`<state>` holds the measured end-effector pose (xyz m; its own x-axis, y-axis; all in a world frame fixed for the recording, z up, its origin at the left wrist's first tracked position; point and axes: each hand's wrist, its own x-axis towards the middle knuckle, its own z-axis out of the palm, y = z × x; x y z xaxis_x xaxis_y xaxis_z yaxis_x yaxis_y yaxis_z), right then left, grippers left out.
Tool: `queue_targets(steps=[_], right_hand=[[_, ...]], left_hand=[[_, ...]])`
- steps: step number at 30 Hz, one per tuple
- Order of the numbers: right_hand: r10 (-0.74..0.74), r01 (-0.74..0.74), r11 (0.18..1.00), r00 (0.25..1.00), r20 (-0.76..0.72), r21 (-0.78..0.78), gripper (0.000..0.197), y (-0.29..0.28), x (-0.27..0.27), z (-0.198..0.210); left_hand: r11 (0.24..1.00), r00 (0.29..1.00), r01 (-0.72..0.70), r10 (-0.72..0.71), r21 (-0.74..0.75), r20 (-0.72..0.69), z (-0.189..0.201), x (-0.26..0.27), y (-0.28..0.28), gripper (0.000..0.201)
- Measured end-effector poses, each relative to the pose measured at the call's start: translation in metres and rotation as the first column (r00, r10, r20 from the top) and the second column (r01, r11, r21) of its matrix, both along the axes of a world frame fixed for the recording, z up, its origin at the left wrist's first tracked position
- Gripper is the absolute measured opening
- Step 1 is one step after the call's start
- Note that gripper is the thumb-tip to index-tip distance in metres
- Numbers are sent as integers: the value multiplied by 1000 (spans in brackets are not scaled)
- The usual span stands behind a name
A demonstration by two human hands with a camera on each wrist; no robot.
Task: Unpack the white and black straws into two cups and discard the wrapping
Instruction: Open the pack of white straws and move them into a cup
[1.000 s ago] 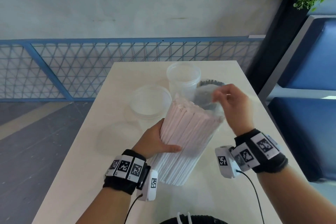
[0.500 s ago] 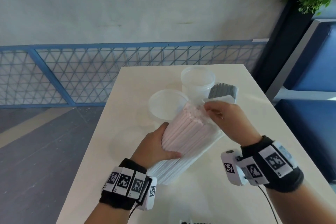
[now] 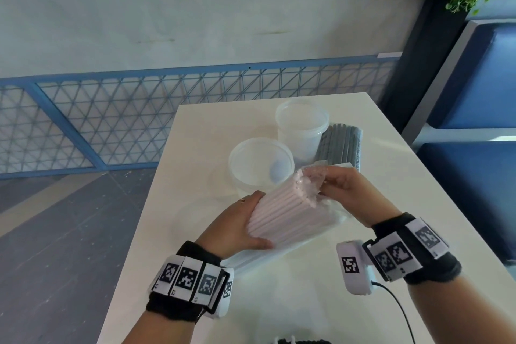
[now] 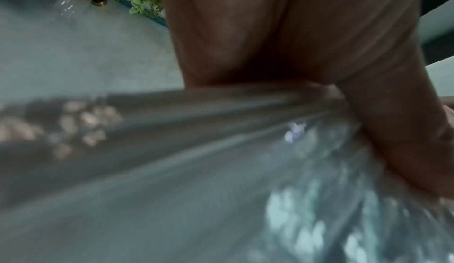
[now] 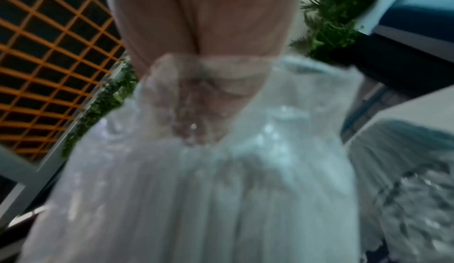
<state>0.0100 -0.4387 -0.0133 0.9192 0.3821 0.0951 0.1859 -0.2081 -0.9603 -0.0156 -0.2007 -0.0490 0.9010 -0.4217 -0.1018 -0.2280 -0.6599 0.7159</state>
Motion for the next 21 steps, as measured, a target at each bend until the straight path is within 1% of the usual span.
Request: queue_targets(steps=[1, 3, 6, 9, 12, 13, 16, 17, 19, 21], right_hand=[[16, -16, 1000, 1000, 6, -1, 33, -1, 1, -1], [79, -78, 996, 997, 18, -45, 37, -2, 3, 1], [166, -170, 982, 985, -49, -79, 40, -5, 8, 5], [170, -174, 981, 984, -49, -86, 35, -6, 12, 5], [203, -207, 974, 978, -52, -92, 41, -6, 13, 2], [212, -215, 969, 977, -36, -121, 41, -5, 13, 1], [176, -121, 952, 967, 182, -280, 35, -3, 16, -3], [152, -71, 941, 963, 222, -332, 31, -1, 16, -2], [122, -18, 924, 961, 248, -381, 27, 2, 13, 0], [136, -37, 926, 961, 242, -376, 29, 3, 9, 4]], left_hand=[[1000, 1000, 0, 0, -7, -3, 1, 1, 0, 73], [1000, 1000, 10, -10, -9, -20, 3, 3, -1, 71], [999, 997, 40, -40, 14, -64, 5, 3, -3, 69], [999, 995, 43, -42, 0, -89, 5, 3, -5, 71], [1000, 995, 10, -13, -26, -97, 4, 3, -6, 71], [1000, 995, 3, -6, -31, -97, 3, 3, -6, 71], [999, 996, -14, 9, -49, -88, 2, 1, -6, 71], [998, 996, -22, 18, -53, -88, 2, 1, -6, 71], [997, 995, -41, 35, -69, -97, 2, -2, -6, 72], [994, 994, -49, 40, -95, -101, 1, -6, -8, 70]])
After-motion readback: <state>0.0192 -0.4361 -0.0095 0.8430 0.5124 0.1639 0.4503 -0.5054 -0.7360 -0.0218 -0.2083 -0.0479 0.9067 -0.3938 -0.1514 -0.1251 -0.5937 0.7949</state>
